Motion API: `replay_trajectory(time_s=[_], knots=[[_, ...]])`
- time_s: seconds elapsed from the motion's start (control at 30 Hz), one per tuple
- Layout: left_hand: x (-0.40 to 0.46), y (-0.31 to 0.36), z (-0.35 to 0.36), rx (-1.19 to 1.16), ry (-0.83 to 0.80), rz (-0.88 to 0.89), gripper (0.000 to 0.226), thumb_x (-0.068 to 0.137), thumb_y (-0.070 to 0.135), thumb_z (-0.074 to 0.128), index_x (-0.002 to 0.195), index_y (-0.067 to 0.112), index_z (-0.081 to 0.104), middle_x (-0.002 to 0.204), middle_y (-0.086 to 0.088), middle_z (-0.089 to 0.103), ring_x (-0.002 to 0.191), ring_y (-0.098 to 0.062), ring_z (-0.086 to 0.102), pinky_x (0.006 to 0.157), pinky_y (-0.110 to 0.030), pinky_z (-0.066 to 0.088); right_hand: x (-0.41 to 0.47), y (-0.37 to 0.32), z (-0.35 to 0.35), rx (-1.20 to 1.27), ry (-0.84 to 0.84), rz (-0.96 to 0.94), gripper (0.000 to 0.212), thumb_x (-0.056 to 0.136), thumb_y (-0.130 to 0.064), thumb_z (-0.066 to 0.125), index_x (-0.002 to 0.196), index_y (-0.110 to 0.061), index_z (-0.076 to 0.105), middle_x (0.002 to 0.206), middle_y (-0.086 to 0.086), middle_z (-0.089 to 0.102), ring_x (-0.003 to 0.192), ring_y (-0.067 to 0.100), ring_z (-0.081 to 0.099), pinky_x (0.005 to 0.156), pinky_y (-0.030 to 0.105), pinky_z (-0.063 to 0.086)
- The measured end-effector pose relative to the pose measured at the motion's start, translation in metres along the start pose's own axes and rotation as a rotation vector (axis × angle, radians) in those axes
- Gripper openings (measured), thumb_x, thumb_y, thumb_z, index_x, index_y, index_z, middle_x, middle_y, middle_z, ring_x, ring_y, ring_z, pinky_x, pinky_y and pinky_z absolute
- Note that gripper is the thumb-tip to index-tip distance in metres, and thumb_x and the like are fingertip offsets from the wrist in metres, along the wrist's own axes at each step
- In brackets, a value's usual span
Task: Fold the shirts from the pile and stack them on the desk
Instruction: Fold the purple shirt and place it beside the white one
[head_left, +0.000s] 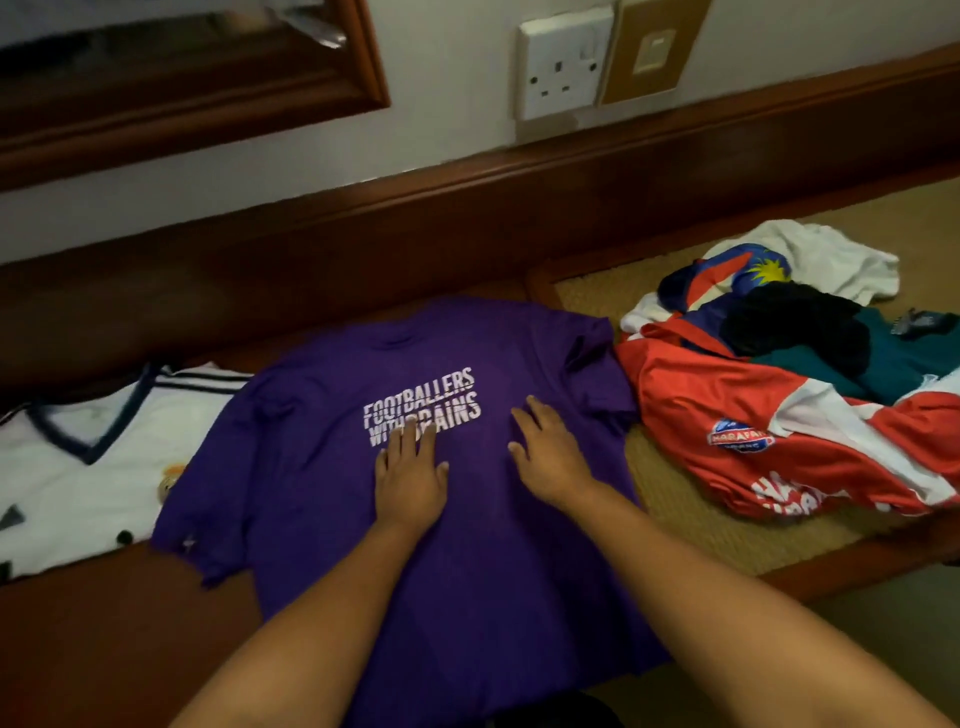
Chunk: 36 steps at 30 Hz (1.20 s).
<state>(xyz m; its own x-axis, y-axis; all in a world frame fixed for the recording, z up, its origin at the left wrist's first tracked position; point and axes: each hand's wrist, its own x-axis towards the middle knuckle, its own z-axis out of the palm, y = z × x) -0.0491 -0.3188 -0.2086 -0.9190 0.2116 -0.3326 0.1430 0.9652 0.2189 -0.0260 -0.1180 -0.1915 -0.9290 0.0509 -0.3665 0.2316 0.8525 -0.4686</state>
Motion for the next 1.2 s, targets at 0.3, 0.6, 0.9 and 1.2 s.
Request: replay_trajectory(time_s=[0.3, 0.6, 0.9, 1.2], knots=[[-0.069, -0.122, -0.015, -0.059, 0.062, -0.347, 0.056, 0.097, 0.028, 0.047, 0.149, 0.015, 0.029, 0.157, -0.011, 0.020, 0.144, -0.030, 0.019, 0.111, -0.045, 0.026, 0.006, -0.022, 0.024, -0.292, 0.016, 0.089, 0.062, 0.100, -0.040, 0.037, 0.152, -0.014, 0.016, 0.161, 0.011, 0.003, 0.148, 0.030, 0.002, 0.118, 0.046, 0.010], [-0.098, -0.204, -0.038, -0.480, 0.488, -0.719, 0.051, 0.084, 0.009, 0.064, 0.132, 0.000, 0.049, 0.134, -0.024, 0.046, 0.125, -0.042, 0.041, 0.105, -0.047, 0.030, 0.006, -0.140, 0.082, -0.226, -0.082, -0.153, 0.061, 0.100, -0.038, 0.039, 0.152, -0.014, 0.017, 0.161, 0.009, 0.007, 0.148, 0.028, 0.003, 0.118, 0.048, 0.013], [-0.074, -0.272, -0.045, -0.618, 0.327, -0.893, 0.038, 0.090, 0.026, 0.062, 0.118, 0.003, 0.057, 0.123, -0.023, 0.053, 0.124, -0.039, 0.041, 0.104, -0.040, 0.028, 0.030, -0.258, 0.129, -0.232, -0.152, -0.327, 0.058, 0.102, -0.038, 0.035, 0.153, -0.019, 0.016, 0.161, 0.008, 0.008, 0.147, 0.028, 0.008, 0.116, 0.047, 0.016], [-0.052, -0.319, -0.111, -0.560, 0.470, -0.640, 0.028, 0.100, 0.018, 0.040, 0.099, 0.006, 0.066, 0.101, -0.015, 0.067, 0.094, -0.033, 0.061, 0.076, -0.034, 0.045, 0.071, -0.312, 0.132, -0.129, -0.087, -0.221, 0.051, 0.102, -0.029, 0.039, 0.148, -0.014, 0.027, 0.155, 0.011, 0.025, 0.141, 0.031, 0.024, 0.111, 0.050, 0.027]])
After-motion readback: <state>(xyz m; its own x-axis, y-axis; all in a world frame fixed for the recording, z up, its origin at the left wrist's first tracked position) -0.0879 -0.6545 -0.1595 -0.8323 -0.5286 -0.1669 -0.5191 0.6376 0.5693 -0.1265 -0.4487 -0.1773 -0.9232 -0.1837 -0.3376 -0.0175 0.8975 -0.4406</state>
